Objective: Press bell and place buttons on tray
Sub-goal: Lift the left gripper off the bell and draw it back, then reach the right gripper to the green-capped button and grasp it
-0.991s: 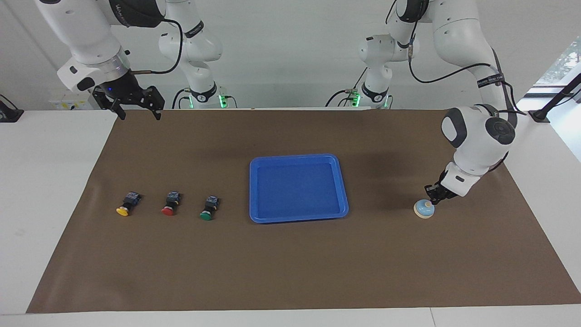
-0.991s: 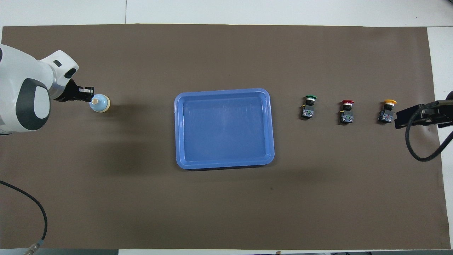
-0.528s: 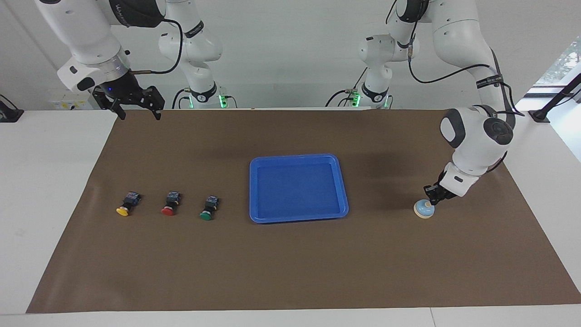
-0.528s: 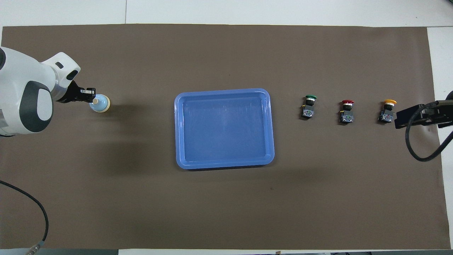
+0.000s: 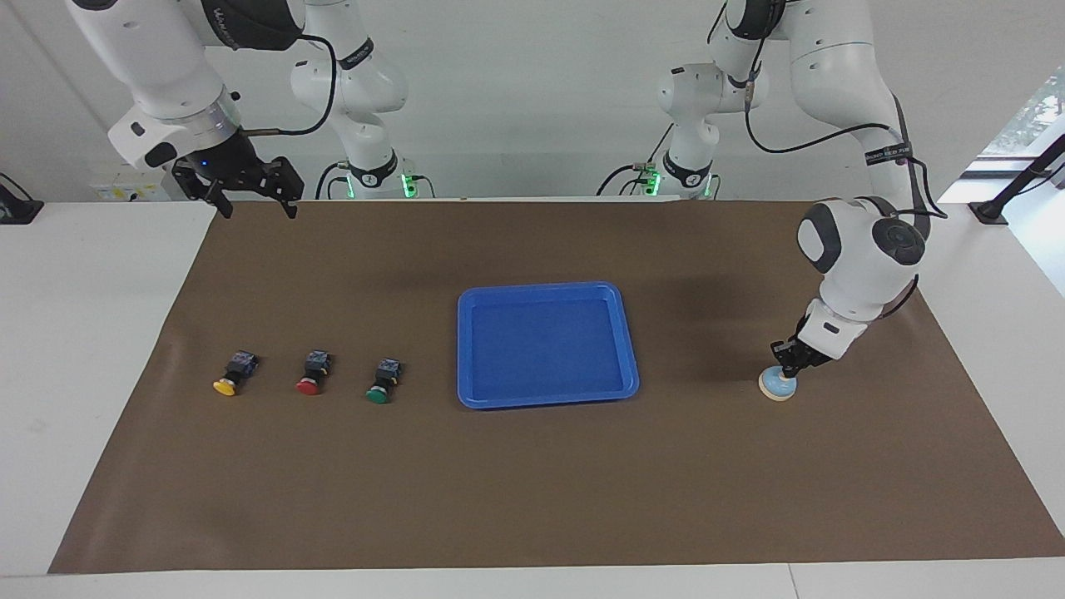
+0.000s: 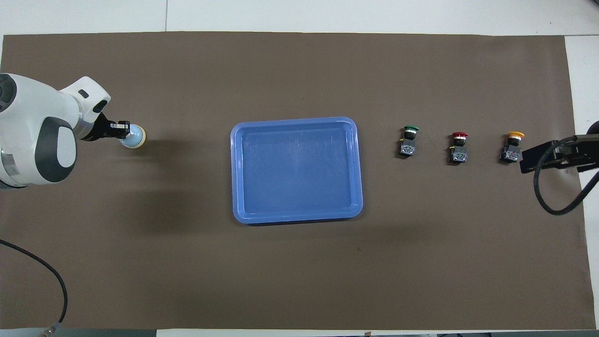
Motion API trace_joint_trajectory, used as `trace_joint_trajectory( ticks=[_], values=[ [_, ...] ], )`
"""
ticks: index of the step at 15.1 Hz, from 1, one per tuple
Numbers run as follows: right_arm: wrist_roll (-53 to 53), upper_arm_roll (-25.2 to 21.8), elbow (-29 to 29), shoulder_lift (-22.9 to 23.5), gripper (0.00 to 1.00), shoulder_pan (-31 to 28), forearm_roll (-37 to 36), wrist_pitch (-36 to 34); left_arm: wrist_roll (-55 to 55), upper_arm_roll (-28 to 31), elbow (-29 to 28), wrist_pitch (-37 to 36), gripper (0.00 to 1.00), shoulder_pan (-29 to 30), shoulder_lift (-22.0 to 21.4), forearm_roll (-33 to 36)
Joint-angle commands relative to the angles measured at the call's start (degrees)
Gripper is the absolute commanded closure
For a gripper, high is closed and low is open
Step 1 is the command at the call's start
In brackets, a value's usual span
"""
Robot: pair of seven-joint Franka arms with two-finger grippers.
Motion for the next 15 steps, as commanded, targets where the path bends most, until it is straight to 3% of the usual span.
trace_joint_trajectory(
  ticks=[1, 3, 4, 5, 7, 8, 11, 15],
  values=[
    [-1.36, 0.47, -0.68, -0.8, 0.0, -0.48, -0.35, -0.62, -0.65, 0.28, 0.33, -2.94, 1.0, 0.51, -1.17, 1.0],
    [-1.45, 0.47, -0.68, -0.71, 0.0, -0.83, -0.35, -0.62, -0.82, 0.28, 2.71, -9.62, 1.0, 0.6, -4.24, 1.0],
    [-1.36, 0.47, -0.68, -0.8, 0.0, -0.74, -0.35, -0.62, -0.83, 0.36, 3.15, -12.7, 0.71, 0.69, -6.6, 1.0],
    [-1.28, 0.47, -0.68, -0.8, 0.0, -0.57, -0.35, -0.62, -0.83, 0.45, 3.25, -14.9, 0.5, 0.86, -8.89, 1.0],
    [-0.84, 0.56, -1.03, -0.88, 0.0, -0.39, 0.09, -0.62, -0.74, 0.45, 3.25, -18.95, 0.11, 1.3, -13.98, 1.0],
    [-0.75, 0.56, -1.38, -1.15, 0.0, -0.39, 0.44, -0.18, -0.65, 0.45, 3.25, -21.14, 0.0, 1.3, -16.27, 1.0],
    [-0.75, 0.65, -4.18, -2.46, 0.0, -0.13, 0.53, 2.35, -1.17, 0.45, 3.33, -28.79, 0.0, 1.04, -23.04, 1.0],
    [2.05, 0.65, -13.67, -5.1, 0.0, 2.33, 0.53, 13.51, -1.18, -0.16, 5.6, -36.24, 0.0, 0.51, -25.44, 1.0]
  ],
)
